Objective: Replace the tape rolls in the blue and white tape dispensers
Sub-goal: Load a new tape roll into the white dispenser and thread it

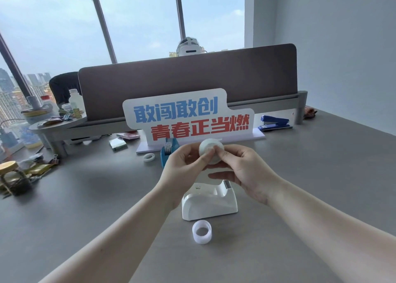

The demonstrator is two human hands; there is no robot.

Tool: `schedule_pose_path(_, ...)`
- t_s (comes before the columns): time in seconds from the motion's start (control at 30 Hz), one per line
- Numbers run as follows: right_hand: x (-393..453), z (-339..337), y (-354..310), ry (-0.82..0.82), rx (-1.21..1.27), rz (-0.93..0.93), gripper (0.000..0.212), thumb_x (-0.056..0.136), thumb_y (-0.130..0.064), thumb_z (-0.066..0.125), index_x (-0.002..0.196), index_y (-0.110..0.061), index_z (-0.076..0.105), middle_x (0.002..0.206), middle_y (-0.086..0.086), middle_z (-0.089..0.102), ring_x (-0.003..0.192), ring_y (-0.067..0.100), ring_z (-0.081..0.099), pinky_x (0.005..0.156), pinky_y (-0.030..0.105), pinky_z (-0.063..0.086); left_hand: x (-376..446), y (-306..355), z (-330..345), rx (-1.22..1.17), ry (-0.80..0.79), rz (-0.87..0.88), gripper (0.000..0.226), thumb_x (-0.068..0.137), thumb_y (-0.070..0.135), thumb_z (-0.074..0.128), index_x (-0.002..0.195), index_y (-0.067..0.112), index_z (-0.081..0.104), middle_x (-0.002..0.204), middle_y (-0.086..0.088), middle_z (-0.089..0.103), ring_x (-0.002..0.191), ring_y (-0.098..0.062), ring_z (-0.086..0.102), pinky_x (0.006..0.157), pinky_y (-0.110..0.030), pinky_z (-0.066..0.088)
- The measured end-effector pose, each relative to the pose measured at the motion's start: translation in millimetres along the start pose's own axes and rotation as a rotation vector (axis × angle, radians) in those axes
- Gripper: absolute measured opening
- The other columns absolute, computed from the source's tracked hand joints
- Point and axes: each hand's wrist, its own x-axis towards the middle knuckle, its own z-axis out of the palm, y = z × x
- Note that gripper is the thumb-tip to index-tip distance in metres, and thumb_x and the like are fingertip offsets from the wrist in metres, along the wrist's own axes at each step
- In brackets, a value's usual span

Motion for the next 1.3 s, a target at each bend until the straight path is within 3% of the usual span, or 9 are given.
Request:
schedule_pose_path(0.17, 1.2, 2.6, 3.0, 0.032, -0.009, -0.001, 0.025, 0.091, -0.023, 0.056, 0.101, -0.005, 0.07, 0.095, 0.012, 0.073, 0.084, 0.022, 0.072, 0.069, 0.028, 0.059, 1.2, -0.1, -0.1, -0.077, -0.014, -0.044, 0.04, 0.064, 0.042, 0.073, 0.096, 0.018, 0.074, 0.096, -0.007, 0.075, 0.097, -0.025, 0.069, 0.094, -0.045, 0.052)
schedule_pose_path(0.33, 5.4, 3.3, 5.8, 0.03, 0.063, 0.009, 0.025, 0.09, -0.024, 0.056, 0.101, -0.005, 0.07, 0.091, 0.009, 0.073, 0.084, 0.021, 0.072, 0.075, 0.033, 0.059, 2.2, 1.3, -0.4, -0.174, -0.028, -0.096, 0.04, 0.06, 0.037, 0.075, 0.093, 0.015, 0.075, 0.098, -0.012, 0.075, 0.1, -0.03, 0.068, 0.094, -0.041, 0.051)
schedule_pose_path(0.57, 9.0, 6.1, 8.9, 0.008, 0.087, 0.003, 0.027, 0.09, -0.023, 0.056, 0.102, -0.002, 0.069, 0.096, 0.014, 0.072, 0.087, 0.019, 0.072, 0.073, 0.029, 0.059, -0.5, -0.8, 3.7, -0.142, 0.168, -0.025, 0.023, 0.067, 0.027, 0.078, 0.084, 0.012, 0.076, 0.085, -0.008, 0.077, 0.086, -0.024, 0.071, 0.085, -0.039, 0.056)
schedule_pose_path(0.77, 11.4, 7.8, 12.6, 0.003, 0.053, -0.082, 0.027, 0.091, -0.022, 0.055, 0.104, -0.001, 0.068, 0.108, 0.02, 0.068, 0.101, 0.023, 0.067, 0.078, 0.03, 0.058, 3.4, 2.8, 1.3, -0.206, 0.135, -0.027, 0.043, 0.052, 0.034, 0.08, 0.085, 0.007, 0.074, 0.089, -0.018, 0.074, 0.086, -0.03, 0.069, 0.085, -0.042, 0.055)
schedule_pose_path(0.93, 10.1, 2.9, 9.0, -0.042, -0.021, -0.116, 0.033, 0.081, -0.025, 0.062, 0.103, -0.003, 0.068, 0.098, 0.015, 0.072, 0.092, 0.02, 0.069, 0.077, 0.025, 0.057, 2.6, 0.5, -3.7, -0.143, 0.103, -0.009, 0.037, 0.055, 0.034, 0.078, 0.084, 0.011, 0.074, 0.088, -0.011, 0.075, 0.085, -0.023, 0.067, 0.089, -0.038, 0.054)
schedule_pose_path(1.07, 9.4, 1.3, 9.2, -0.071, -0.01, -0.101, 0.027, 0.088, -0.017, 0.057, 0.107, 0.0, 0.066, 0.104, 0.019, 0.07, 0.097, 0.024, 0.068, 0.073, 0.027, 0.057, -0.9, 0.7, -5.4, -0.155, 0.034, -0.007, 0.044, 0.053, 0.041, 0.078, 0.086, 0.012, 0.076, 0.091, -0.014, 0.075, 0.091, -0.028, 0.068, 0.094, -0.044, 0.051)
schedule_pose_path(1.3, 12.5, 3.3, 10.7, -0.038, -0.031, -0.087, 0.023, 0.09, -0.022, 0.057, 0.103, -0.006, 0.068, 0.101, 0.015, 0.07, 0.097, 0.024, 0.068, 0.075, 0.034, 0.057, -0.1, 5.5, -5.0, -0.182, 0.037, -0.013, 0.041, 0.056, 0.039, 0.075, 0.089, 0.013, 0.076, 0.094, -0.013, 0.075, 0.094, -0.027, 0.068, 0.09, -0.039, 0.052)
